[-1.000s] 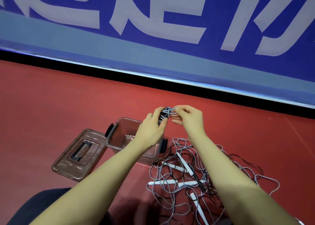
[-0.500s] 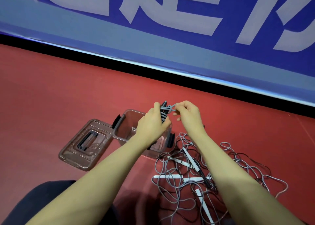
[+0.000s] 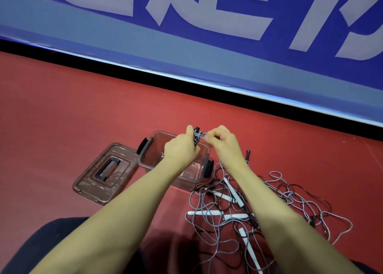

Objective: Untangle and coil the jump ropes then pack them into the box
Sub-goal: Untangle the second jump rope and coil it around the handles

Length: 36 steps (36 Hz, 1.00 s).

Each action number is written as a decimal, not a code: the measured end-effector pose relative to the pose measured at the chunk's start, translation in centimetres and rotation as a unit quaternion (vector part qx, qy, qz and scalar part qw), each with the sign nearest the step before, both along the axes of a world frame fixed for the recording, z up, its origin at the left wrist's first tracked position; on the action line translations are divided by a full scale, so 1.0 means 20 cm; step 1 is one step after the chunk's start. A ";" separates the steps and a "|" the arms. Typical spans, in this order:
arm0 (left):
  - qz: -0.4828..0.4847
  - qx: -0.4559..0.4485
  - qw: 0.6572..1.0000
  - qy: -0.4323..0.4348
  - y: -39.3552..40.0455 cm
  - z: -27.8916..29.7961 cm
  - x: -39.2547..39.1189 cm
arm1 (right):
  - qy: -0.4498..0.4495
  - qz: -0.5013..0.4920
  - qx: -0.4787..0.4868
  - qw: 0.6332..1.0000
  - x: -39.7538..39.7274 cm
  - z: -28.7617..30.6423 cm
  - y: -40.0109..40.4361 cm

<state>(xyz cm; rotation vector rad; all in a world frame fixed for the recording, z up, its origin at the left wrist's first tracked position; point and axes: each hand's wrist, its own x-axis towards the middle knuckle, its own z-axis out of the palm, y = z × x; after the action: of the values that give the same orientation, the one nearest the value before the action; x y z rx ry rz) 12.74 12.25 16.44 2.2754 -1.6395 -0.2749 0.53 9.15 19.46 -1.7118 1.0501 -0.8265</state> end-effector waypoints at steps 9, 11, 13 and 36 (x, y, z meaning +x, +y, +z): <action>-0.047 -0.028 0.997 0.058 0.15 -0.10 0.12 | 0.000 0.018 -0.002 1.000 0.11 -0.11 -0.02; -0.028 -0.031 0.995 0.087 0.18 -0.12 0.13 | -0.015 0.007 0.012 1.000 0.14 -0.15 -0.02; -0.001 -0.033 0.991 0.132 0.20 -0.15 0.15 | -0.029 0.013 0.039 0.999 0.19 -0.19 -0.02; 0.189 0.030 0.937 0.291 0.38 -0.80 0.64 | 0.084 0.108 0.277 0.951 0.69 -0.97 0.19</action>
<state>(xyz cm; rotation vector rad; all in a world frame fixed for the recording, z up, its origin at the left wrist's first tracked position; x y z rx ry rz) 25.47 19.77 0.45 2.1960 -0.8903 -0.8157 14.40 13.00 0.15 -1.3891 1.0609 -0.2110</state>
